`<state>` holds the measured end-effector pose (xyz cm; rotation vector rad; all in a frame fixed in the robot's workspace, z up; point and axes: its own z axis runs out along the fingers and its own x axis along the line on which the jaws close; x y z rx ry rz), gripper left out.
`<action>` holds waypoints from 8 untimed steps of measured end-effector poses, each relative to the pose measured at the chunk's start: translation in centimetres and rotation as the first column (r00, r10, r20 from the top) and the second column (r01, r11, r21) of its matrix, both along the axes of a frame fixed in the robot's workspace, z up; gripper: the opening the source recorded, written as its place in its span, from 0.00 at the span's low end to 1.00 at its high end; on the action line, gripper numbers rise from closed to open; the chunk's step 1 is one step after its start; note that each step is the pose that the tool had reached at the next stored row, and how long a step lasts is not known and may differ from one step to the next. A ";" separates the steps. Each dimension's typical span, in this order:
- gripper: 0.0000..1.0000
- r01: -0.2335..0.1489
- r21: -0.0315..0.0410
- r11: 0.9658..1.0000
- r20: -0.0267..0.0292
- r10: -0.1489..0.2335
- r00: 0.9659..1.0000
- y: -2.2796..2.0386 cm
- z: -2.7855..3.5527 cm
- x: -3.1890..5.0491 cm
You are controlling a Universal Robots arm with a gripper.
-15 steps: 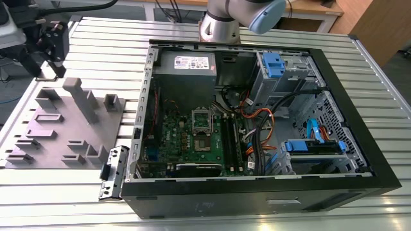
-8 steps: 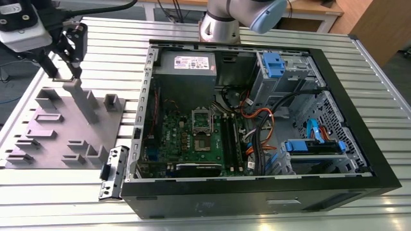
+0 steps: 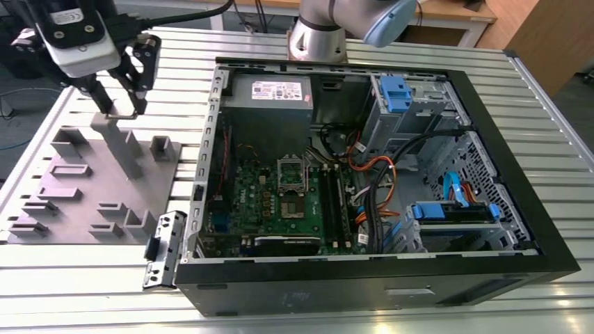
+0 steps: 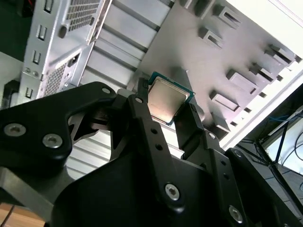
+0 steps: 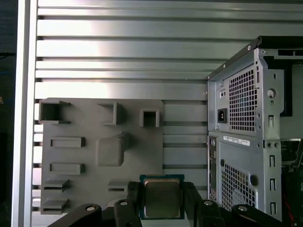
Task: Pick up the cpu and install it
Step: 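Pick up the cpu and move it towards the insertion slot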
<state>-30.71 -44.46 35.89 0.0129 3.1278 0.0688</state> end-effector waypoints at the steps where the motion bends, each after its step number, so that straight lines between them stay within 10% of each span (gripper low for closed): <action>1: 0.47 0.000 0.000 1.000 0.000 0.000 1.000 0.00 -0.01 0.40; 8: 0.47 0.000 0.000 1.000 -0.002 0.000 1.000 0.00 -0.01 2.05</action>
